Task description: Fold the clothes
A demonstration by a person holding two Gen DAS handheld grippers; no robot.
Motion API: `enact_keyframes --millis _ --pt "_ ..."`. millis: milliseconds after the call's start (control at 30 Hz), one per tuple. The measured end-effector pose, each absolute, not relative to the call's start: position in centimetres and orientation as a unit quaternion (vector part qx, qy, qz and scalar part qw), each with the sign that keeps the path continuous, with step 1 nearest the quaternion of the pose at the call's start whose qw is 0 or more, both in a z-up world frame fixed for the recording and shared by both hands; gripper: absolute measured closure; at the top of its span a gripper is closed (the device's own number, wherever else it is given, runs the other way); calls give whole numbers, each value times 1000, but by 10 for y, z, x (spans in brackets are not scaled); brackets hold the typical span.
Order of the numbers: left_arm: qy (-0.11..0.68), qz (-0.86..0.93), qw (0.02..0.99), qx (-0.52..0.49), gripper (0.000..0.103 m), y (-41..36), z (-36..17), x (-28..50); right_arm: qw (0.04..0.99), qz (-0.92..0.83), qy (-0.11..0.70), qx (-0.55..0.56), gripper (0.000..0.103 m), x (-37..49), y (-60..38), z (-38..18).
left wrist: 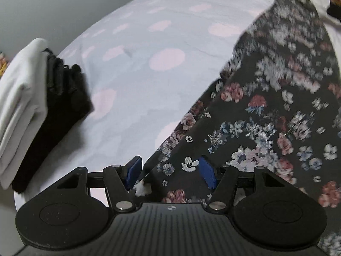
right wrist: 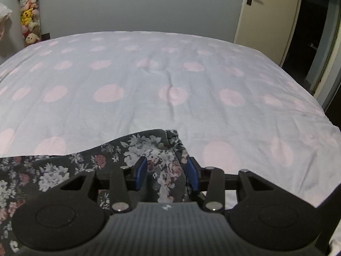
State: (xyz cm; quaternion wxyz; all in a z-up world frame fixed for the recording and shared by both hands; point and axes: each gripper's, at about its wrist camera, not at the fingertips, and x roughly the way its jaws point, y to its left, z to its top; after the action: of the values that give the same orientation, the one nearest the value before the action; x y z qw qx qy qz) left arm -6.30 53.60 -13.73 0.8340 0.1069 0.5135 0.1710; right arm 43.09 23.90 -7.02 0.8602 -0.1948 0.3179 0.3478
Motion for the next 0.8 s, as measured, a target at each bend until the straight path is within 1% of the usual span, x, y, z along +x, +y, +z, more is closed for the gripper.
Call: enact_keyframes --millis 33,67,100,133,167,200,233,267,400,500,567,733,800 --pt "516 172 832 108 45 536 -141 -60 860 346 317 -201 59 432 242 -74" --pt "516 170 833 101 57 536 -142 -58 860 341 316 -212 59 432 245 -77" --pt "516 166 836 91 71 536 -142 -57 859 337 316 -219 64 433 247 -80" --pt "515 164 837 84 77 535 -140 -58 859 335 318 -221 70 433 247 -83" --pt "514 163 838 88 88 531 -140 -59 859 334 319 -222 90 433 247 -85" --pt "512 164 838 95 94 526 -140 -60 859 334 319 -220 96 432 246 -85" --pt "513 168 836 102 97 523 -141 -60 860 334 318 -219 96 431 245 -85" --pt "515 174 832 109 101 519 -142 -60 862 335 311 -218 100 428 243 -83" --pt "487 211 841 106 102 514 -131 -66 873 327 290 -216 102 418 233 -72" --pt "459 239 851 89 102 520 -110 -71 882 319 275 -211 102 413 227 -61" --pt "456 251 850 83 102 526 -102 -68 888 315 267 -203 102 414 226 -52" --pt "479 265 834 71 102 541 -114 -50 900 285 263 -197 103 427 237 -48" --pt "482 266 833 61 101 544 -123 -47 900 272 286 -188 103 440 240 -53"
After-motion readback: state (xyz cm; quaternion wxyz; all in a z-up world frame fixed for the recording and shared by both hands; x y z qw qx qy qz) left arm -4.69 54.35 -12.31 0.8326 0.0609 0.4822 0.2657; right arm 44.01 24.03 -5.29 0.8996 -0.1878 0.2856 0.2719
